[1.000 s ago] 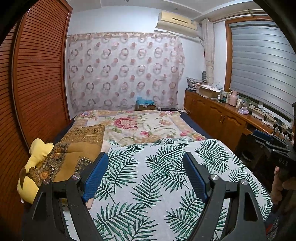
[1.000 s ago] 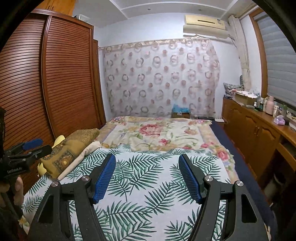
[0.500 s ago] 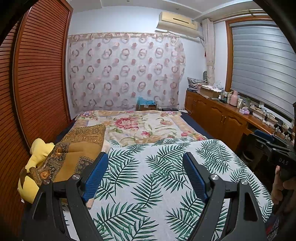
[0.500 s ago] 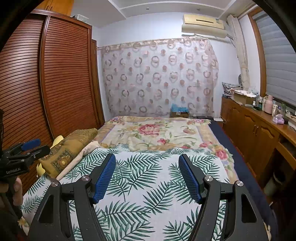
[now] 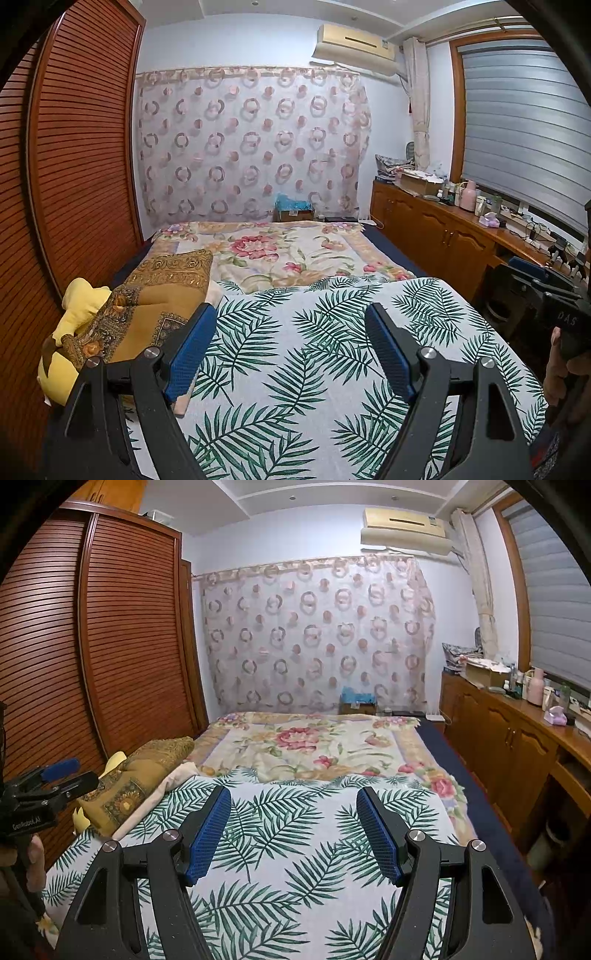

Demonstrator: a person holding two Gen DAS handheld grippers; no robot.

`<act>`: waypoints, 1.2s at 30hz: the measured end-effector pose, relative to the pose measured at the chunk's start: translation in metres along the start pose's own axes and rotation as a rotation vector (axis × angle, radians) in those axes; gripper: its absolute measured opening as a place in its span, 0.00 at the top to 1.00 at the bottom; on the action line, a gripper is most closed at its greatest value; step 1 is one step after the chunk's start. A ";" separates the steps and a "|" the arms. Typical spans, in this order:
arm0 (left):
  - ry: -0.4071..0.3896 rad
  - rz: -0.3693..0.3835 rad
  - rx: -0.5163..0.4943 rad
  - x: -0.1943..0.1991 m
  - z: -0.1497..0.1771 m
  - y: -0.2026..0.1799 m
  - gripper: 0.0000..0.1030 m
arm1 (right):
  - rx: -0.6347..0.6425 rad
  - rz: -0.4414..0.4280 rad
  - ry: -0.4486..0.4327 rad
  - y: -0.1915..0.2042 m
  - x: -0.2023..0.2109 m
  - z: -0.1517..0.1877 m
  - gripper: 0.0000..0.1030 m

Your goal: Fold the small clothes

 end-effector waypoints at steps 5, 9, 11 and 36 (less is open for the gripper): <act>0.000 -0.002 0.000 0.000 0.000 0.001 0.19 | -0.001 0.001 0.002 -0.001 0.000 0.001 0.30; 0.000 -0.005 -0.003 0.000 -0.001 0.003 0.19 | 0.001 0.001 0.008 -0.002 -0.001 0.003 0.30; -0.001 -0.004 -0.003 0.001 -0.001 0.004 0.19 | -0.002 0.000 0.010 -0.003 -0.001 0.002 0.30; -0.002 -0.004 -0.004 0.001 -0.001 0.005 0.19 | -0.011 0.004 0.003 -0.006 0.000 -0.001 0.30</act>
Point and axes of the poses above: each gripper's, at about its wrist camera, not at the fingertips, and x roughly against the way its jaws point, y to its left, z to its underside, the point moved 9 cm from there along -x, roughly the way its jaws point, and after that the axes turned 14 degrees about -y, right-handed, at the moved point
